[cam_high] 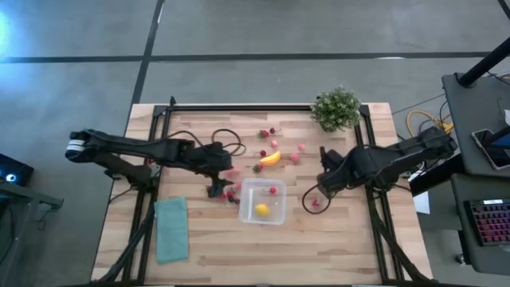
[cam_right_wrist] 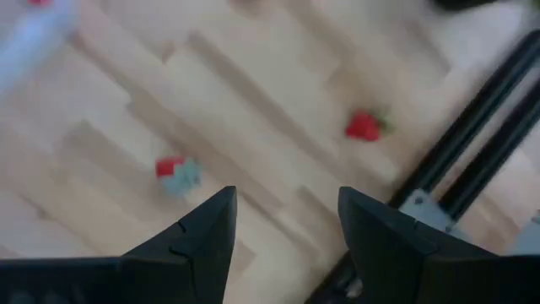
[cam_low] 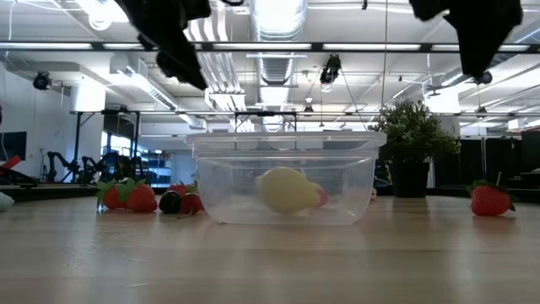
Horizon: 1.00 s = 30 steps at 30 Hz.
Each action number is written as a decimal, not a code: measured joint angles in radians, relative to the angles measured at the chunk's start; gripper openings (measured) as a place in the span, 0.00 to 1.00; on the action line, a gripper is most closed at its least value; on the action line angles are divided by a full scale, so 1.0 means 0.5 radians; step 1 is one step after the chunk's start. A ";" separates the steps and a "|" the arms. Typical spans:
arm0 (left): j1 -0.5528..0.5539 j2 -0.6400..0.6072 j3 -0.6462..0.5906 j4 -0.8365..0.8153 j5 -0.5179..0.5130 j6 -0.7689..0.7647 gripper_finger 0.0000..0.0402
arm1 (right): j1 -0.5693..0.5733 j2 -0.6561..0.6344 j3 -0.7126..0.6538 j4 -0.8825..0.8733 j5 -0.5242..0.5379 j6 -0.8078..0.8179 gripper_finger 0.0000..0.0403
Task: Pick and placing Produce into tupperware
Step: Put the red strawberry into the transparent container
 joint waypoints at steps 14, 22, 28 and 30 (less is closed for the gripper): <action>0.000 -0.518 -0.413 0.000 -0.036 -0.480 0.65 | 0.041 0.020 -0.571 0.802 -0.308 -0.795 0.50; 0.000 -0.544 -0.450 0.003 -0.088 -0.557 0.65 | 0.113 0.136 -0.750 1.110 -0.457 -1.065 0.50; 0.000 -0.472 -0.450 0.009 -0.139 -0.556 0.65 | 0.118 0.291 -0.785 1.256 -0.406 -1.204 0.50; 0.000 -0.440 -0.450 0.003 -0.139 -0.556 0.65 | 0.118 0.341 -0.786 1.308 -0.402 -1.250 0.50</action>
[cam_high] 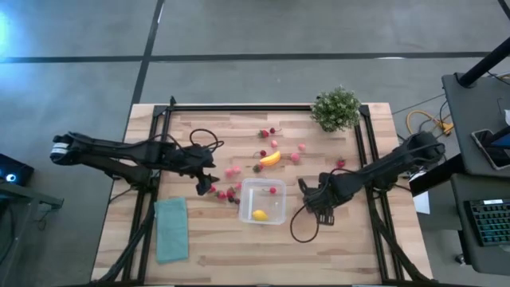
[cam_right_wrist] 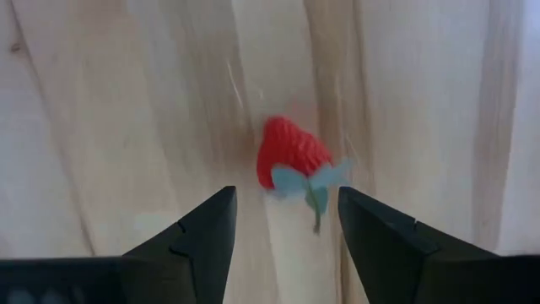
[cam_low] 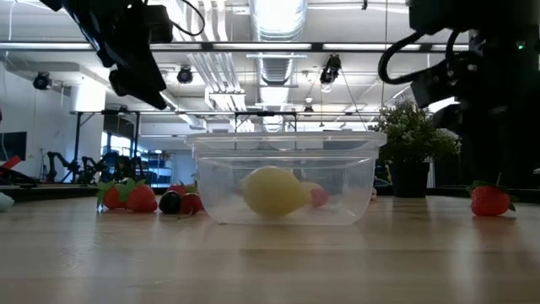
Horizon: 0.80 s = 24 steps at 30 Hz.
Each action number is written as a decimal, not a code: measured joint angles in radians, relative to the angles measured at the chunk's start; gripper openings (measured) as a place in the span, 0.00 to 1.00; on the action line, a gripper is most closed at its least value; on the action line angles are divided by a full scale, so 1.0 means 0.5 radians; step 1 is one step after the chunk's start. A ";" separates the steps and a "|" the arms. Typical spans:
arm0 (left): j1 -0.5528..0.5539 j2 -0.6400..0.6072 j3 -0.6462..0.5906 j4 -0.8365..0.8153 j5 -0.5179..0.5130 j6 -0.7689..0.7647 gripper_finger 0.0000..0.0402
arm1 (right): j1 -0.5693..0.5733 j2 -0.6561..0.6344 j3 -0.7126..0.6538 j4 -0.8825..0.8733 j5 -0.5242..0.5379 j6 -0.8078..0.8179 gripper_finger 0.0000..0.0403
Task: Pick and placing Produce into tupperware
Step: Put the red strawberry into the transparent container
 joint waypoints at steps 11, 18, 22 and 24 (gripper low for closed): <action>-0.002 0.170 0.000 0.002 0.001 0.000 0.65 | 0.001 0.216 0.005 0.114 0.052 -0.072 0.50; -0.002 0.193 0.000 0.018 0.001 0.000 0.65 | 0.000 0.198 -0.003 0.112 0.118 -0.067 0.41; 0.000 0.189 0.001 0.023 0.001 0.001 0.65 | 0.000 0.194 -0.011 0.107 0.124 -0.067 0.34; 0.000 0.188 0.001 0.022 0.001 0.001 0.65 | 0.000 0.193 -0.011 0.107 0.124 -0.067 0.33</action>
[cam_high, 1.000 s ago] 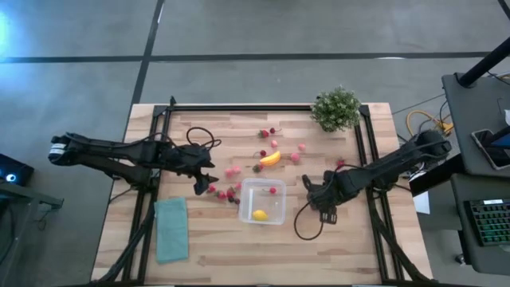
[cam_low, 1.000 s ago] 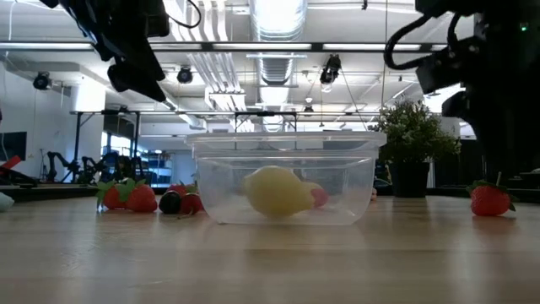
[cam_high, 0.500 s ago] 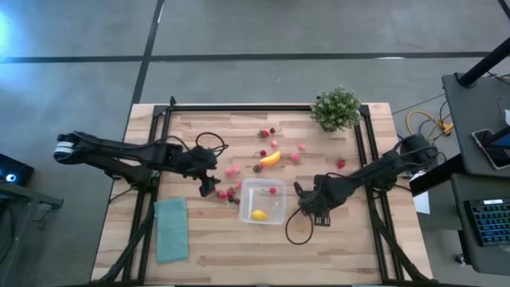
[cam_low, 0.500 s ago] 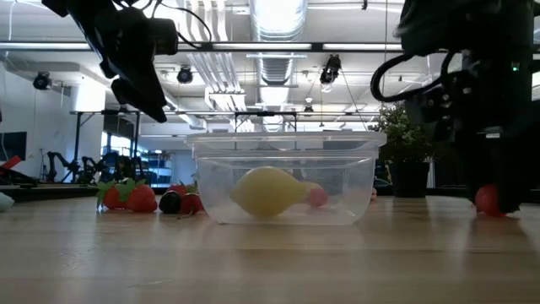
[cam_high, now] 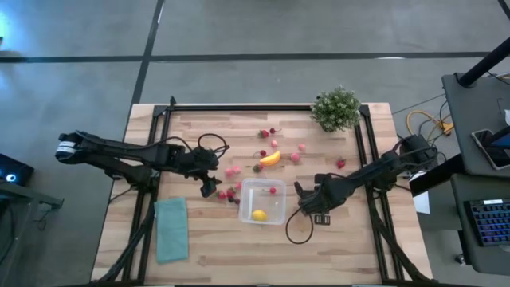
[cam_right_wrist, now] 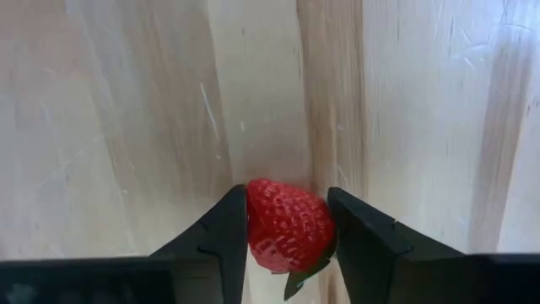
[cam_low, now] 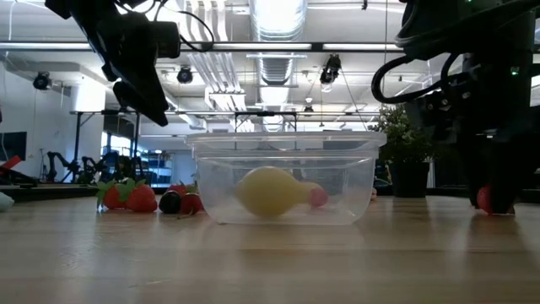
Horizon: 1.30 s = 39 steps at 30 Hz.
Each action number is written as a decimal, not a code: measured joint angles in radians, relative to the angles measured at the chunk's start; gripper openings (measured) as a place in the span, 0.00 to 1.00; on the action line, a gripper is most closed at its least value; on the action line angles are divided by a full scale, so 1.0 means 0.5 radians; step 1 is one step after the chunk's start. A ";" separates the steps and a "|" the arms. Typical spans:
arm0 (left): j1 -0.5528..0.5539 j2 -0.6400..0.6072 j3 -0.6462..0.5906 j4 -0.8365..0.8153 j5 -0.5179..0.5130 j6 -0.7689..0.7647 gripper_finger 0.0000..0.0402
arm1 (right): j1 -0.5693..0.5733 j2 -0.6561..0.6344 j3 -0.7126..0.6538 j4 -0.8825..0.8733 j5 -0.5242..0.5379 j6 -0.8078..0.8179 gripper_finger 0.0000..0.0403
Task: Pick and placing Produce into tupperware
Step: Put the red strawberry into the transparent container
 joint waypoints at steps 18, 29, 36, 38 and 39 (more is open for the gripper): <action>0.000 -0.002 0.000 0.039 0.000 0.018 0.65 | -0.022 -0.153 0.425 -0.197 -0.022 0.232 0.35; 0.000 -0.003 0.000 0.053 -0.016 0.067 0.65 | -0.224 0.136 1.067 -0.126 0.030 0.141 0.36; 0.000 -0.003 0.000 0.139 -0.038 0.071 0.65 | -0.270 0.508 1.403 -0.146 -0.103 0.069 0.37; 0.000 -0.003 0.000 0.134 -0.043 0.071 0.65 | -0.267 0.590 1.463 -0.184 -0.069 0.098 0.39; 0.000 -0.003 0.000 0.127 -0.045 0.071 0.65 | -0.262 0.623 1.489 -0.209 -0.066 0.113 0.40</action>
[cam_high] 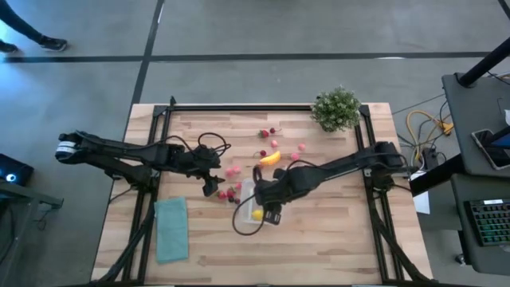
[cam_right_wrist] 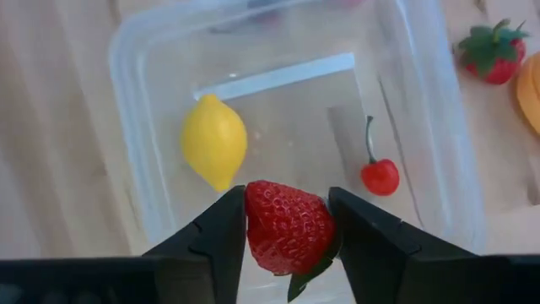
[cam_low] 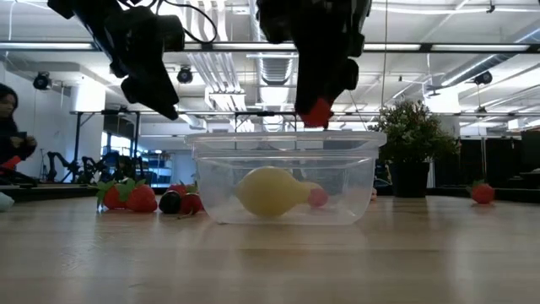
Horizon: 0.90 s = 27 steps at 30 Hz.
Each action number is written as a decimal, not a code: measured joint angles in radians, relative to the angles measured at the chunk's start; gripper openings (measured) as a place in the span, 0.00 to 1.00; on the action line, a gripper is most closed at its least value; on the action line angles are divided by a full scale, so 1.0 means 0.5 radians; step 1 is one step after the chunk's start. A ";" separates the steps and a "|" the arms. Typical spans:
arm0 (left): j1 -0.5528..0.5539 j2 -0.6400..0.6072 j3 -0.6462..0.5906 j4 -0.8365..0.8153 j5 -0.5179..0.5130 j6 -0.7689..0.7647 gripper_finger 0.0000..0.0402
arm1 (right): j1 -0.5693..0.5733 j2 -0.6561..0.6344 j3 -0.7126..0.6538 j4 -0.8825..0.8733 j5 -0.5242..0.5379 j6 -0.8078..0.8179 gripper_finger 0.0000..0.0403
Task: Pick and placing Produce into tupperware
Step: Put the red strawberry into the transparent container, then put the pink peach into the transparent container
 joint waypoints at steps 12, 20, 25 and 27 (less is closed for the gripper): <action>0.000 -0.015 0.000 -0.010 0.000 0.094 0.65 | 0.037 0.008 0.253 -0.468 0.456 0.391 0.72; 0.000 -0.016 0.000 -0.007 0.001 0.105 0.65 | -0.140 -0.266 -0.026 -1.091 0.341 1.198 0.73; -0.002 -0.016 0.000 -0.006 0.001 0.093 0.65 | -0.251 -0.543 -0.427 -1.098 0.248 1.730 0.71; -0.002 -0.016 0.000 -0.006 0.010 0.087 0.65 | -0.277 -0.662 -0.591 -1.096 0.248 1.997 0.70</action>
